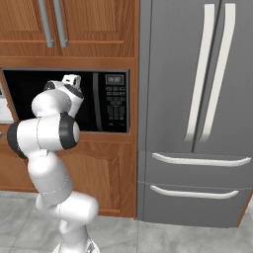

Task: Remove the tangerine from the bowl and place it on the small plate. Then place the bowl with only the chicken drumstick in the microwave, close the door, and press the start button to microwave the chicken drumstick.

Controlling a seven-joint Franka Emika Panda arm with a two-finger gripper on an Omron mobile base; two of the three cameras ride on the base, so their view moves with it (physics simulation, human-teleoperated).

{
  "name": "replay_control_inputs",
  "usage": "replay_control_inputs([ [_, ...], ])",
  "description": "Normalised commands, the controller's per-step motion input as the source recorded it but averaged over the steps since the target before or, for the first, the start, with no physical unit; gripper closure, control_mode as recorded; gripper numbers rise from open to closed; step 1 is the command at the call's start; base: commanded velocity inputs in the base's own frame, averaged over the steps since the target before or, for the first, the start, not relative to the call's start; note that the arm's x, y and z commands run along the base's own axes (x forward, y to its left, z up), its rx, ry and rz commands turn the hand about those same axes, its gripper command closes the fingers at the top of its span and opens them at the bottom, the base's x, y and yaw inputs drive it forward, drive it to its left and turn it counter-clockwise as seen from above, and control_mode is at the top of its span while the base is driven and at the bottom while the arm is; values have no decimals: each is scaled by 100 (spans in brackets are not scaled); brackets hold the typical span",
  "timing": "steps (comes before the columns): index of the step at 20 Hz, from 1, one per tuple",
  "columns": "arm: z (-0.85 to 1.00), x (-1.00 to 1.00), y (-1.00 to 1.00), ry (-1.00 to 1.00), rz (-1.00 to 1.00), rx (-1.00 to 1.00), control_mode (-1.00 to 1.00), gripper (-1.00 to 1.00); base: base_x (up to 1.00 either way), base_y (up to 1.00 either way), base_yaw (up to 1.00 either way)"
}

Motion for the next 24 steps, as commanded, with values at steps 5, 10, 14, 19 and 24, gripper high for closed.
replay_control_inputs([
  [5,0,22,0,-4,0,3,-100,-100,0,0,0],
  [10,0,-45,-11,0,0,4,-100,-100,0,0,0],
  [14,0,-100,-23,6,0,14,-100,-100,0,0,0],
  [19,0,-100,-30,13,0,16,-100,-100,0,0,0],
  [24,2,-91,-49,17,0,17,-100,-100,0,0,0],
])
